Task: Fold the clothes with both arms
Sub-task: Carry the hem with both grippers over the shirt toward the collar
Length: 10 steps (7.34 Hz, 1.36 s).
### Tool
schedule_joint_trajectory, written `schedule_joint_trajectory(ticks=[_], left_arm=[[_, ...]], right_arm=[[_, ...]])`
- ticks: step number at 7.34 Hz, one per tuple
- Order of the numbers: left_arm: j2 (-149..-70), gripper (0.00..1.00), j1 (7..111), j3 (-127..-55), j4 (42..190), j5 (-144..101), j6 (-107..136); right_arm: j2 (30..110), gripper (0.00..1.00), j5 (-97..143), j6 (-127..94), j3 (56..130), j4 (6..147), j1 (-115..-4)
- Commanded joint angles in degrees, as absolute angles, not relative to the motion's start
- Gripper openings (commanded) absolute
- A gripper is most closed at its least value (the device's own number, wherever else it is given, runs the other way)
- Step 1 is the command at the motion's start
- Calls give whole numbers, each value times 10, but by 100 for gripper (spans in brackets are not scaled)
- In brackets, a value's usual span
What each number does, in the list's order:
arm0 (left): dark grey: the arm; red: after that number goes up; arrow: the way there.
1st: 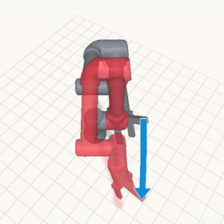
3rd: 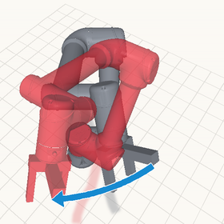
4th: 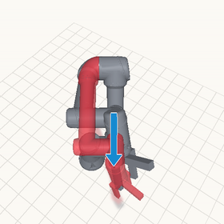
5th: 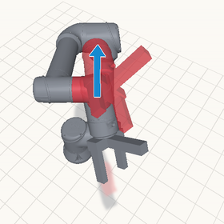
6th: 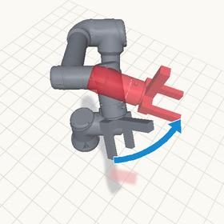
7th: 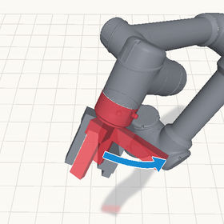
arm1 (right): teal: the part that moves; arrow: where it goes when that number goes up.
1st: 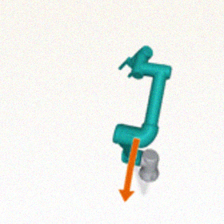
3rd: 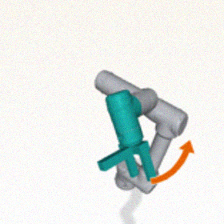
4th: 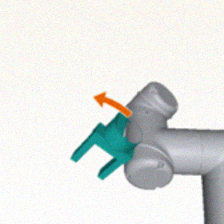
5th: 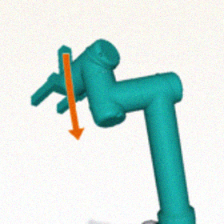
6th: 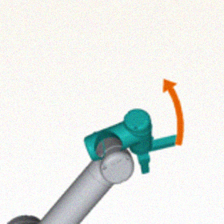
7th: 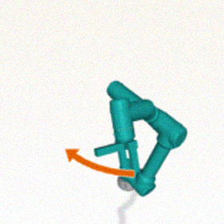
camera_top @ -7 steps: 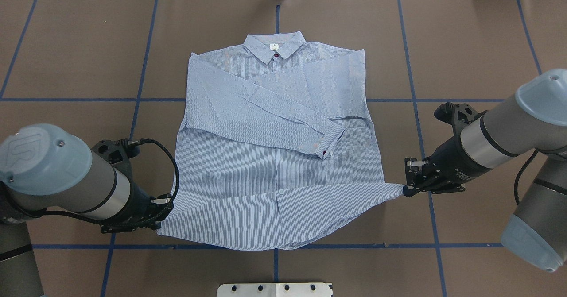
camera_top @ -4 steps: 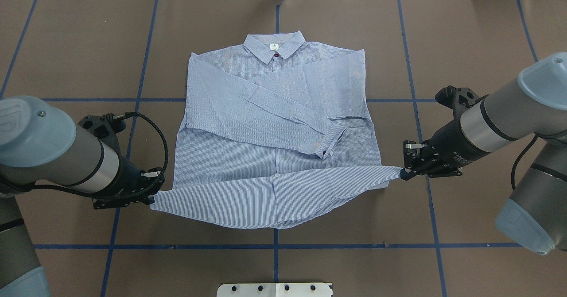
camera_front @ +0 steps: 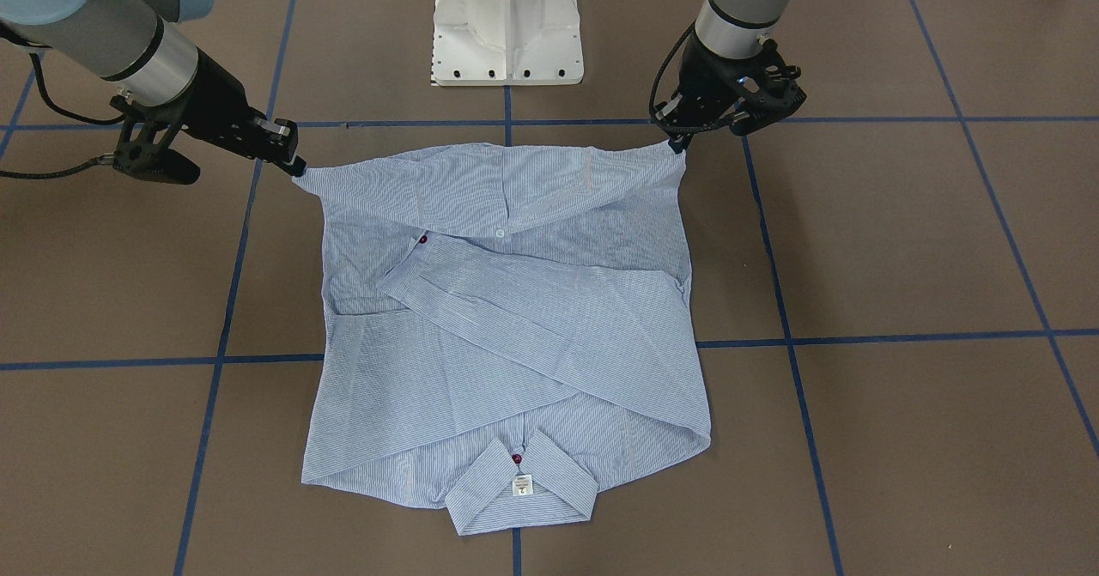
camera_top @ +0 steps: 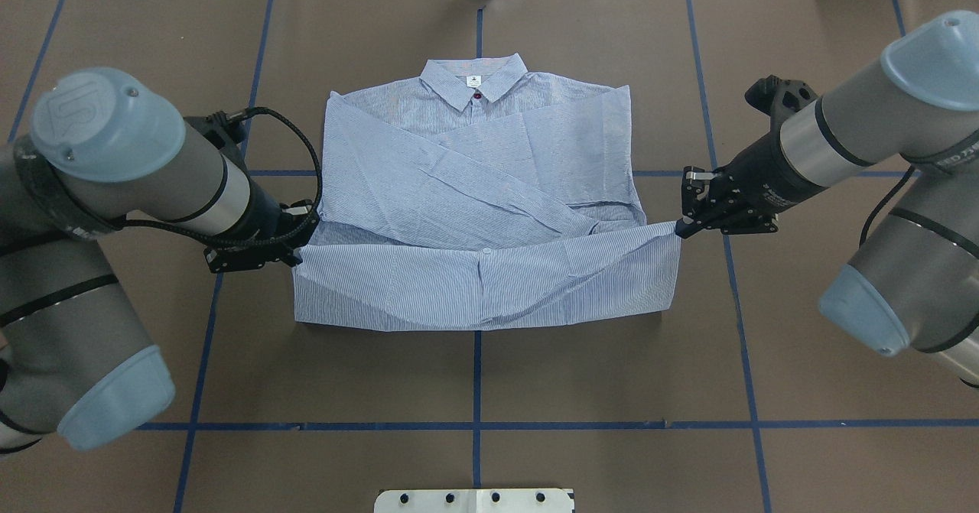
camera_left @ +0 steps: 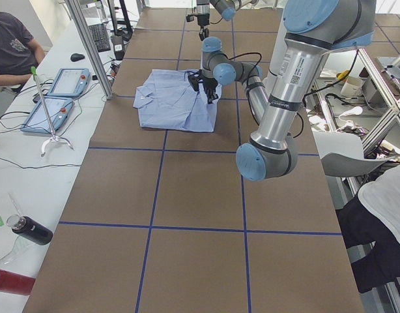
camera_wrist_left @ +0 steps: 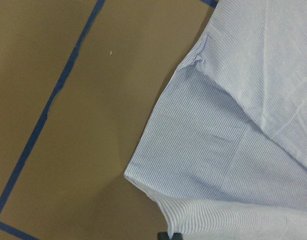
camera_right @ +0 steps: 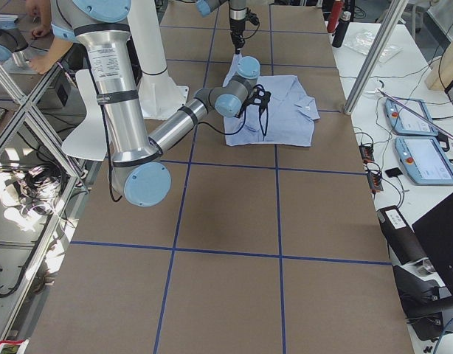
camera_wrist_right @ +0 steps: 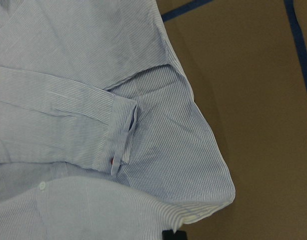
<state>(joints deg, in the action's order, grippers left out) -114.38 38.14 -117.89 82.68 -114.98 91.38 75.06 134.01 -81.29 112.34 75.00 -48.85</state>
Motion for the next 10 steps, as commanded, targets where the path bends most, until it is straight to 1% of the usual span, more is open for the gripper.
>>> schedule_joint_trajectory(ticks=[1,4,5,6,8,10], left_arm=[[-1151,0,434,-1135,854,-1173,849],[-1178,0,486,-1092,860,-1187,796],[-1208,0,489,-1044,887,-1187,793],[-1218,0,490,-1009,922,-1187,792],[-1221,0,507,-960,977,-1187,791],[-1224,0,539,-923,1007,-1193,766]], right_arm=[[693,0,1339,-812,1060,750,-525],[634,0,1340,-806,975,749,-569],[610,0,1340,-792,940,749,-575],[580,0,1340,-791,902,748,-577],[526,0,1339,-791,838,748,-578],[512,0,1336,-786,809,748,-590]])
